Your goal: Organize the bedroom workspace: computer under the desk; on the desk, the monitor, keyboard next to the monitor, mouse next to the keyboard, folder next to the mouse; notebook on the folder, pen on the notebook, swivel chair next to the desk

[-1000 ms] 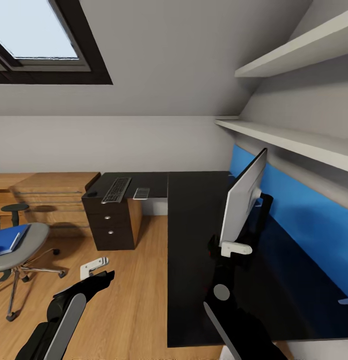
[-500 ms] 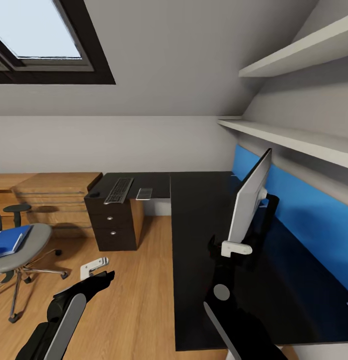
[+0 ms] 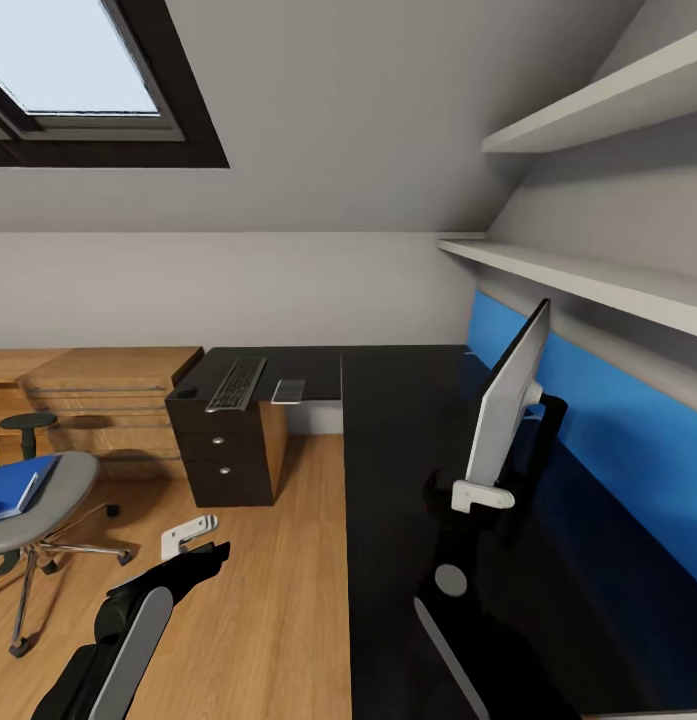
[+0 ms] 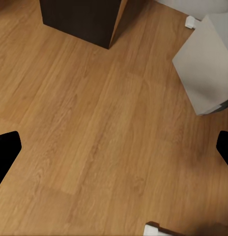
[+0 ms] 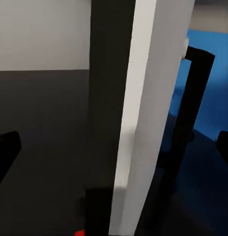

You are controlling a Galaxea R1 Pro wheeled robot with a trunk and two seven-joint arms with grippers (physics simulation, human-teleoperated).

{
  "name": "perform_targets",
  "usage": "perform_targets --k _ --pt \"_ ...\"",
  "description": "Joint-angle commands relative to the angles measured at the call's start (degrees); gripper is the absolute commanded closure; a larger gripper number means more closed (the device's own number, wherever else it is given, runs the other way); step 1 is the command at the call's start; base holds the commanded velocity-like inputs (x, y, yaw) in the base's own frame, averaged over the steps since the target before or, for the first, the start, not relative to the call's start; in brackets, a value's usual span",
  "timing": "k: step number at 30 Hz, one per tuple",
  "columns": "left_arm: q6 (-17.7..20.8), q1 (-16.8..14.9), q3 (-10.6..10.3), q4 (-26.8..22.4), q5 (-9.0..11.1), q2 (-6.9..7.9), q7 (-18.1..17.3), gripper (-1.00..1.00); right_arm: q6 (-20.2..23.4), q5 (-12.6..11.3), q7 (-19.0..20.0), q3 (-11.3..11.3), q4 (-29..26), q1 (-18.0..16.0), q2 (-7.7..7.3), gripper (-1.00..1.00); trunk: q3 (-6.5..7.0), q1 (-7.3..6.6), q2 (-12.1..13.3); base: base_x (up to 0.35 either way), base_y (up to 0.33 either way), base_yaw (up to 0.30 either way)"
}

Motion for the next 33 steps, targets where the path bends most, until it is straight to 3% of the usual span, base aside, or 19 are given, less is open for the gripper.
perform_targets --k 1,13,26,33 --pt "0.07 -0.05 -0.13 -0.06 0.60 0.05 0.60 -1.00 0.56 -0.12 -0.32 -0.15 -0.08 -0.06 -0.02 -1.00 -0.07 0.01 -0.05 0.008 0.000 0.000" --pt "0.07 -0.05 -0.20 -0.06 0.60 0.04 0.60 -1.00 0.48 -0.19 0.23 -3.72 2.51 -0.06 -0.02 -1.00 -0.07 0.01 -0.05 0.002 0.000 0.000" --pt "0.10 -0.05 -0.20 -0.06 0.60 0.05 0.51 -1.00 0.48 -0.20 0.30 -4.02 2.70 -0.06 -0.02 -1.00 -0.07 0.01 -0.05 -0.060 -0.055 0.000" --pt "0.08 -0.05 -1.85 -0.06 0.60 0.12 0.68 -1.00 0.53 -0.13 0.30 -4.02 2.76 -0.06 0.02 -1.00 -0.07 0.01 -0.05 -0.215 -0.165 0.000"
